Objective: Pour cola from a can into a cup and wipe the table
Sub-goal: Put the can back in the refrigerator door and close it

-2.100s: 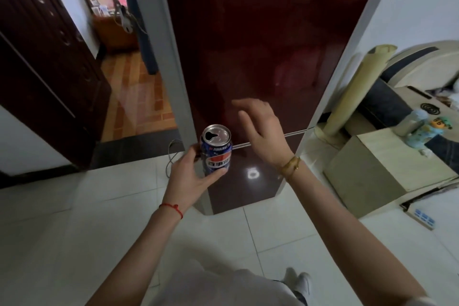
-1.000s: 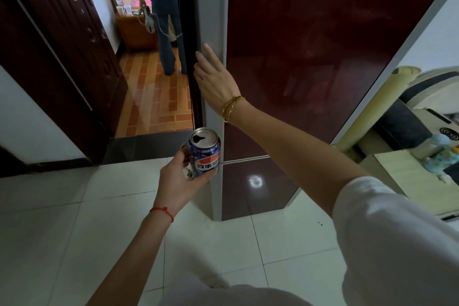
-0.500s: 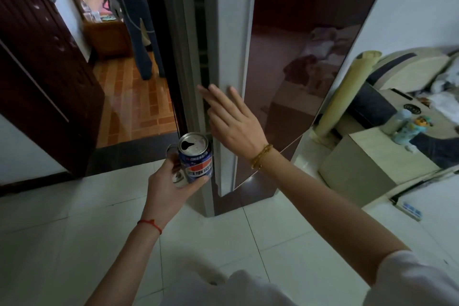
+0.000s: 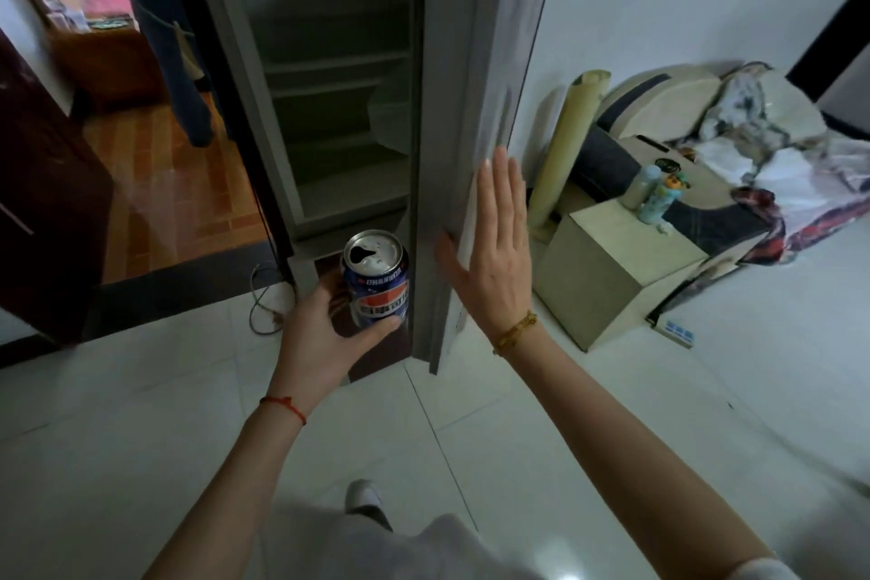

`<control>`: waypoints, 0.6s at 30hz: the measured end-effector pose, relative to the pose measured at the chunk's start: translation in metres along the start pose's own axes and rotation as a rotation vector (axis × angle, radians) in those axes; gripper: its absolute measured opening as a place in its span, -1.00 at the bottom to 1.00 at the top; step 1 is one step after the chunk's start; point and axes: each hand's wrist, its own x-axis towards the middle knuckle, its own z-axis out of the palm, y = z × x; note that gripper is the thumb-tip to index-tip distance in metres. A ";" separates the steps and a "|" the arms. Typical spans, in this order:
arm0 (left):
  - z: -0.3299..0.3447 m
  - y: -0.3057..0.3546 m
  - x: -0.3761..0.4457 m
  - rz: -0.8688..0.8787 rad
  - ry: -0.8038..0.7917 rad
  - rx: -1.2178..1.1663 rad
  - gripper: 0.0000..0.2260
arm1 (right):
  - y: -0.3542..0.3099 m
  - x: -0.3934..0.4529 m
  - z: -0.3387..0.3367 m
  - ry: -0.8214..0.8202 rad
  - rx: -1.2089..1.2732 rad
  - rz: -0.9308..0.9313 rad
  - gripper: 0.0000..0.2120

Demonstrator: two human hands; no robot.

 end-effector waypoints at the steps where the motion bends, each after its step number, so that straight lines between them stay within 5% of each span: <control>1: 0.009 0.008 -0.005 0.003 -0.003 -0.007 -0.37 | 0.009 -0.006 -0.011 0.002 -0.009 0.021 -0.39; 18: 0.134 0.110 -0.037 0.130 -0.141 -0.027 -0.43 | 0.170 -0.040 -0.143 -0.009 -0.077 0.483 -0.47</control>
